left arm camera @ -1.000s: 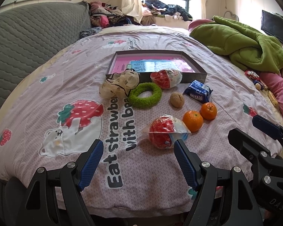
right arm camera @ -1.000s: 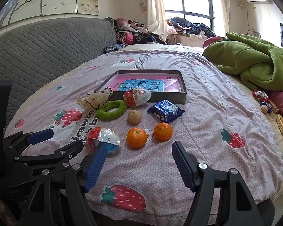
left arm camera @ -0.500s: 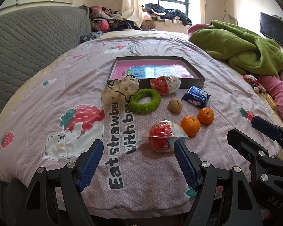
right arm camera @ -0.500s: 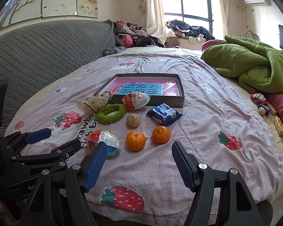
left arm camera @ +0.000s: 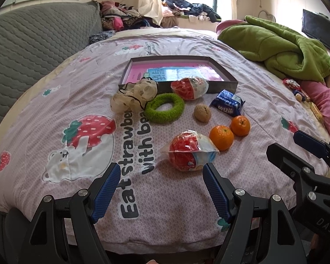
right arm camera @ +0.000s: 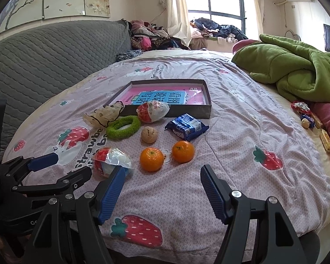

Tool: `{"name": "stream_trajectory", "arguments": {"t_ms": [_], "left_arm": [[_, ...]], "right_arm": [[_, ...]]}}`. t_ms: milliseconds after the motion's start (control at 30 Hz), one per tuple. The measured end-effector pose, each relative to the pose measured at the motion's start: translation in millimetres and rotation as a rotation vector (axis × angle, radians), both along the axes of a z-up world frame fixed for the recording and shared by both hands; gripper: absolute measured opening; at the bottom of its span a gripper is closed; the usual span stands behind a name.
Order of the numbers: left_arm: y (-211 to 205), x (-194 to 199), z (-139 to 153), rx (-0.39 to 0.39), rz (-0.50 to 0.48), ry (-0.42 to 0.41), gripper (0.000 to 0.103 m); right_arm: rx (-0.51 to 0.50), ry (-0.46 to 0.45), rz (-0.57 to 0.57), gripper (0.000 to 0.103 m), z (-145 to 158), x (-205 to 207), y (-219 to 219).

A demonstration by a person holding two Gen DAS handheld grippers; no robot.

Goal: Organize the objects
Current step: 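Move both grippers forward toward the wrapped red ball and tangerine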

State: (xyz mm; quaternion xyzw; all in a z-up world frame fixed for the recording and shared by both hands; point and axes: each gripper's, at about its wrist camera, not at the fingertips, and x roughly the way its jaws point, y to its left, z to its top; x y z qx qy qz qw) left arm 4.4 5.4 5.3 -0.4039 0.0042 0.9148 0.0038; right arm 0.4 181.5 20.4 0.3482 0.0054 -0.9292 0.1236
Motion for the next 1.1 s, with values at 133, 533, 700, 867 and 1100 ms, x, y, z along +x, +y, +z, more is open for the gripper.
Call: {"name": "stream_trajectory", "arguments": {"t_ms": [133, 533, 700, 867, 1100], "left_arm": [[0.5, -3.5, -4.5, 0.009, -0.006, -0.009, 0.078], [13.4, -13.4, -21.6, 0.027, -0.068, -0.024, 0.078], [14.0, -20.8, -25.8, 0.026, -0.073, -0.025, 0.078], [8.7, -30.1, -30.7, 0.042, -0.062, -0.034, 0.078], [8.5, -40.4, -36.0, 0.067, -0.069, -0.037, 0.078]], "right_arm": [[-0.002, -0.017, -0.011, 0.070, -6.0, -6.1, 5.1], [-0.022, -0.060, -0.022, 0.070, -23.2, -21.4, 15.9], [-0.017, -0.069, -0.009, 0.070, -27.7, -27.3, 15.3], [-0.019, -0.087, -0.007, 0.070, -33.3, -36.2, 16.0], [-0.008, -0.104, -0.001, 0.070, -40.8, -51.5, 14.8]]}}
